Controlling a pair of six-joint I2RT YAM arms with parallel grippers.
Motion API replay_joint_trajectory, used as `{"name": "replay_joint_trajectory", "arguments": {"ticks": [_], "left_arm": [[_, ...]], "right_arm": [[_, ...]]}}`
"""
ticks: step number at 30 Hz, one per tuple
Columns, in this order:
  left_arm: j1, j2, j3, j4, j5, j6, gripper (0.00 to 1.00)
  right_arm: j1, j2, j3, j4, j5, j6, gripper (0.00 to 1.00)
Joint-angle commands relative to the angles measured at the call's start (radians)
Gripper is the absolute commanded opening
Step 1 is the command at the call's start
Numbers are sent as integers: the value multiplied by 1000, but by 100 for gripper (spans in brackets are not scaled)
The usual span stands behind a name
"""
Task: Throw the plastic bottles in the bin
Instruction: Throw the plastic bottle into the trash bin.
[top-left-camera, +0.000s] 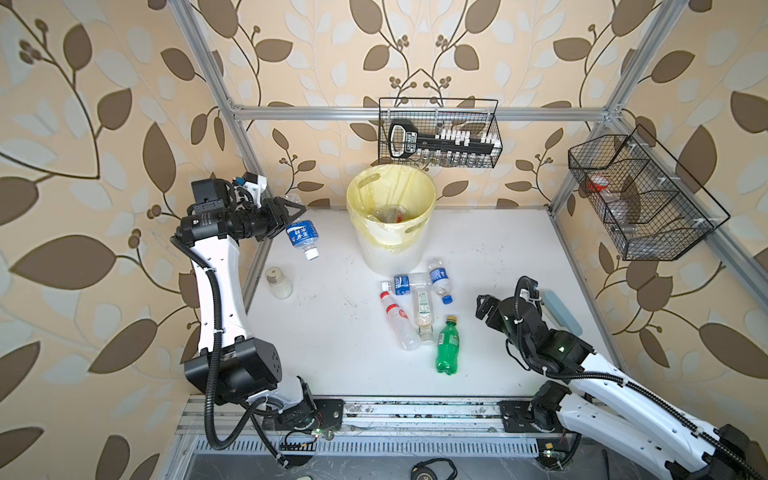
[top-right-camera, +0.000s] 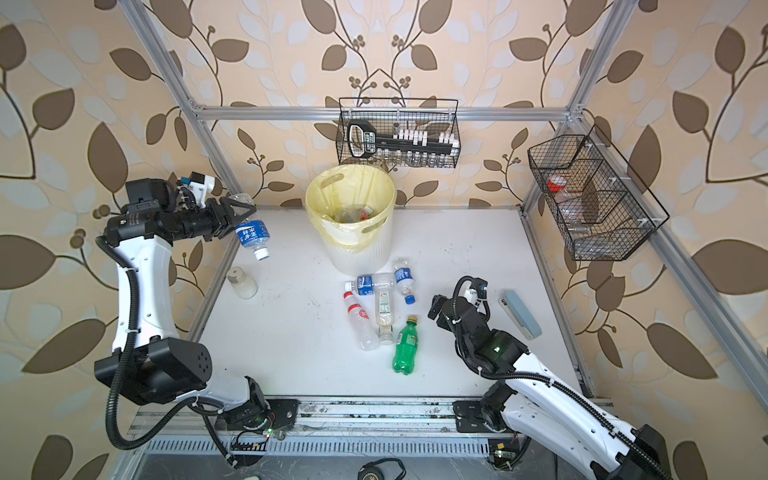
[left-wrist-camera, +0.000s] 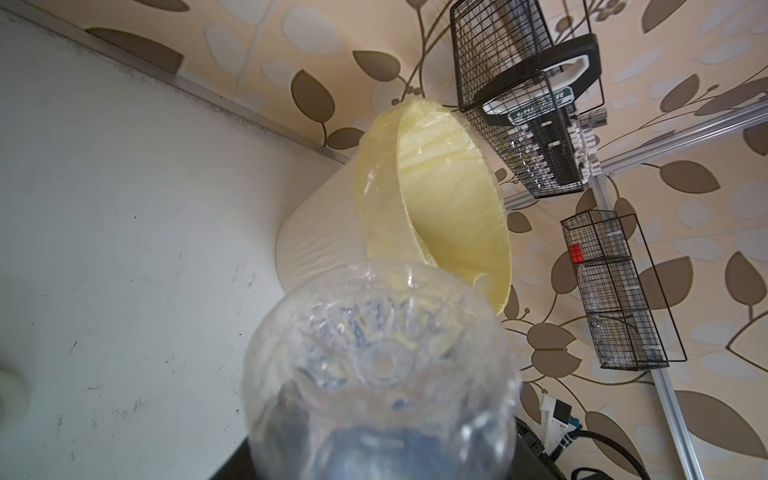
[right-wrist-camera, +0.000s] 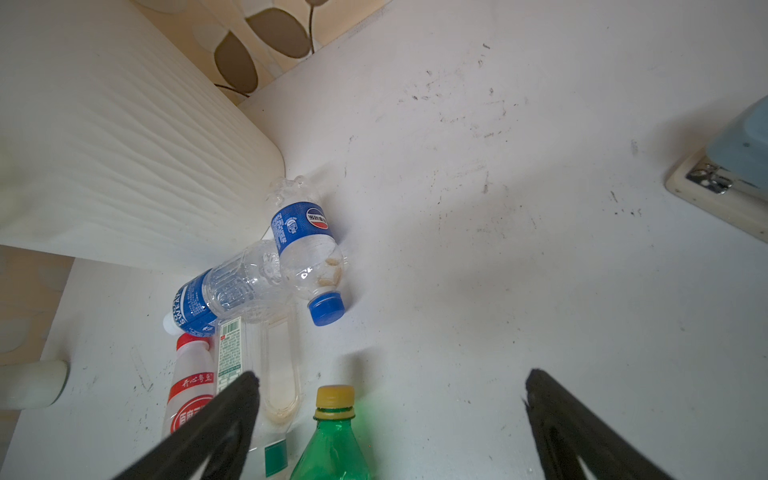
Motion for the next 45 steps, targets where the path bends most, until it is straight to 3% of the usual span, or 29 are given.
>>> {"name": "replay_joint_trajectory", "arguments": {"ticks": [1,8,13,18,19,20,21,22,23,29,33,37,45], "left_arm": [[9,-21,-18,54,19,-48,16],[-13,24,108,63,6,-146,14],[-225,152,403,-81,-220,-131,23],[-412,334,617,-46,-364,-181,26],[-436,377,660,-34,-382,-191,33],[-459,433,727,-34,-408,-200,46],[-481,482,778,-22,-416,-201,61],[-499,513,802,-6,-420,-189,90],[-519,533,818,5,-448,-175,99],[-515,497,828,145,-524,-236,99],[-515,342,731,225,-600,-158,99],[-515,135,445,359,-595,7,99],[-512,-107,30,345,-630,133,99]], "right_arm": [[4,-24,29,-30,25,-11,100],[4,-51,23,-45,41,-13,100],[4,-62,19,-53,42,-1,100],[5,-90,13,-74,49,17,100],[5,-96,12,-77,52,20,100],[5,-101,11,-80,54,25,100],[6,-106,10,-82,58,28,100],[5,-109,12,-85,61,32,100],[6,-111,12,-89,63,37,100],[19,-125,25,-113,69,56,100],[35,-123,43,-128,95,54,100],[87,-123,48,-127,177,77,100],[181,-50,47,-55,231,90,100]]}}
